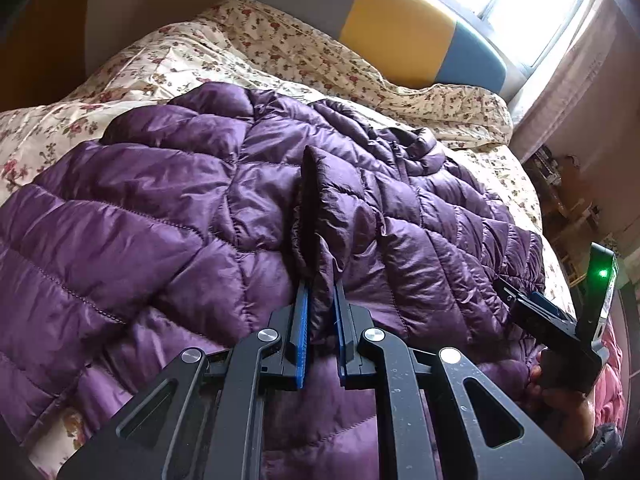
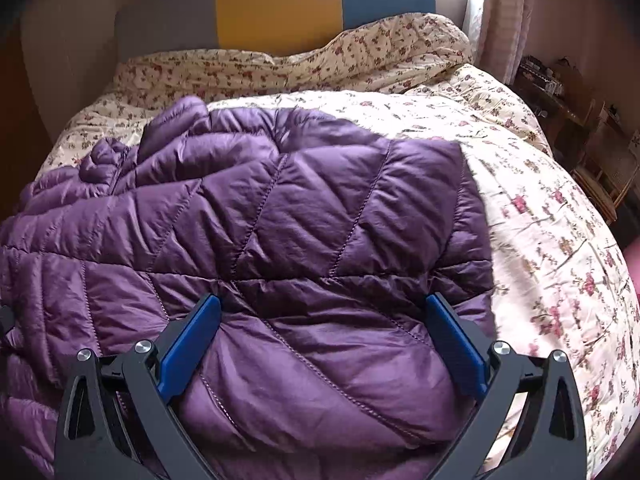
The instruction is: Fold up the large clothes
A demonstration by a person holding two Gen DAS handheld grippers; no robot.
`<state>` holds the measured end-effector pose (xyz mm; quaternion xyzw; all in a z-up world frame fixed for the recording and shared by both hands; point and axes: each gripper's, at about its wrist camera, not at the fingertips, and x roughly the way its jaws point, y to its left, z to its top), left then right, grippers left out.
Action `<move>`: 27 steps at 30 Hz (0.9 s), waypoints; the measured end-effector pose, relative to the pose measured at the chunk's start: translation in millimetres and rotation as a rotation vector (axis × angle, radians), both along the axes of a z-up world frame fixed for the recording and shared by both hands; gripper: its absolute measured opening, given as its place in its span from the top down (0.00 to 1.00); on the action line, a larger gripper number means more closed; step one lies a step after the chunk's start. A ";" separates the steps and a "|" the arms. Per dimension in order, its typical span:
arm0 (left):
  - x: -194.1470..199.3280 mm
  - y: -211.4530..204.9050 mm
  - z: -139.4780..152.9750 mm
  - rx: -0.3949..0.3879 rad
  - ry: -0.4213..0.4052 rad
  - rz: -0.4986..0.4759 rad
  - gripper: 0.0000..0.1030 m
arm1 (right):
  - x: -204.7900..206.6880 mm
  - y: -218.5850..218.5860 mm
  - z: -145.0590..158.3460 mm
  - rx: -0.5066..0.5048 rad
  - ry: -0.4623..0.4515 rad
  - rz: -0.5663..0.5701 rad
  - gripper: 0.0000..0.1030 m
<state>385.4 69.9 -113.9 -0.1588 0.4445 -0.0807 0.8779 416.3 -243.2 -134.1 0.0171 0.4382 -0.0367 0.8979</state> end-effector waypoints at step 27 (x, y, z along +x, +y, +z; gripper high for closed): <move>17.4 -51.2 -19.2 0.082 -0.049 -0.041 0.39 | 5.5 2.6 -18.9 -0.009 -0.006 0.018 0.02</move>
